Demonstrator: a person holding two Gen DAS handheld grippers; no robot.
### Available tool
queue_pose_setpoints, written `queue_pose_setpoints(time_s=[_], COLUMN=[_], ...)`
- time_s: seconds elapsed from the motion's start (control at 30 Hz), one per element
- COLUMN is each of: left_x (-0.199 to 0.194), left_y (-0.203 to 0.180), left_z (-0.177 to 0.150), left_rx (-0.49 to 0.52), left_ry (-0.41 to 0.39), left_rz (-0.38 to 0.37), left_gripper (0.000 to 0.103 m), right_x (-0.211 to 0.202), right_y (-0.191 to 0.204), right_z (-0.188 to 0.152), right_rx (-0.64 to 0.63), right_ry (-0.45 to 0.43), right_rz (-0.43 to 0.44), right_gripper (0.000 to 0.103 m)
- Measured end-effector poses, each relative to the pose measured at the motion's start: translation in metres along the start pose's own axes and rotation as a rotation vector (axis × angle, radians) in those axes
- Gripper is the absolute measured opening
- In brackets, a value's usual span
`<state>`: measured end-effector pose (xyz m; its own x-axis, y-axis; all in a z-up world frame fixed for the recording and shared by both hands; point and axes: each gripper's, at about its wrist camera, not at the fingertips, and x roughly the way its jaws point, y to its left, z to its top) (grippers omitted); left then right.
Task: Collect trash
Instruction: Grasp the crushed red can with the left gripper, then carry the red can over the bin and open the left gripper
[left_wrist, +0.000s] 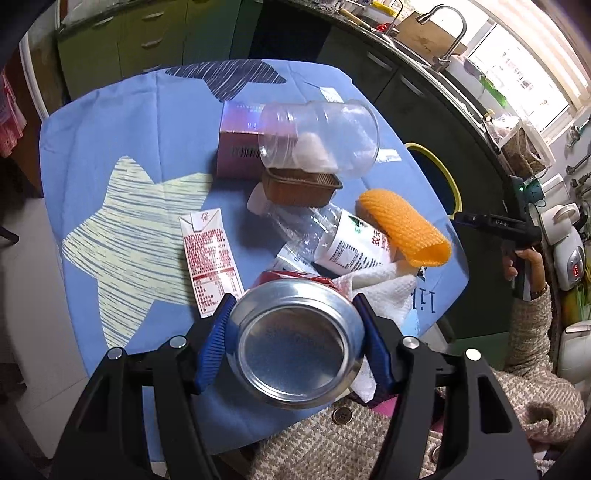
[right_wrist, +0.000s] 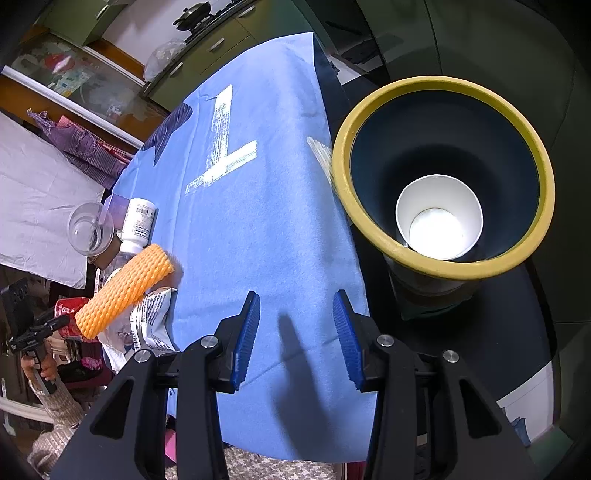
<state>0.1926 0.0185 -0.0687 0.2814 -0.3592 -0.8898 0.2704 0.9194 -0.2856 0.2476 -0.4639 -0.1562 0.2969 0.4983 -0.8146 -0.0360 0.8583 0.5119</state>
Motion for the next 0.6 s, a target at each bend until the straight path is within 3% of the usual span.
queue_pose_setpoints(time_s=[0.6], left_x=[-0.041], left_y=[-0.034], left_z=[0.041], left_rx=[0.101], left_ry=[-0.075], left_rz=[0.050], left_gripper=[0.061], right_x=[-0.014], right_y=[-0.002], right_z=[-0.005], right_rx=[-0.006], right_ry=[-0.034], right_rz=[0.008], right_gripper=[0.042])
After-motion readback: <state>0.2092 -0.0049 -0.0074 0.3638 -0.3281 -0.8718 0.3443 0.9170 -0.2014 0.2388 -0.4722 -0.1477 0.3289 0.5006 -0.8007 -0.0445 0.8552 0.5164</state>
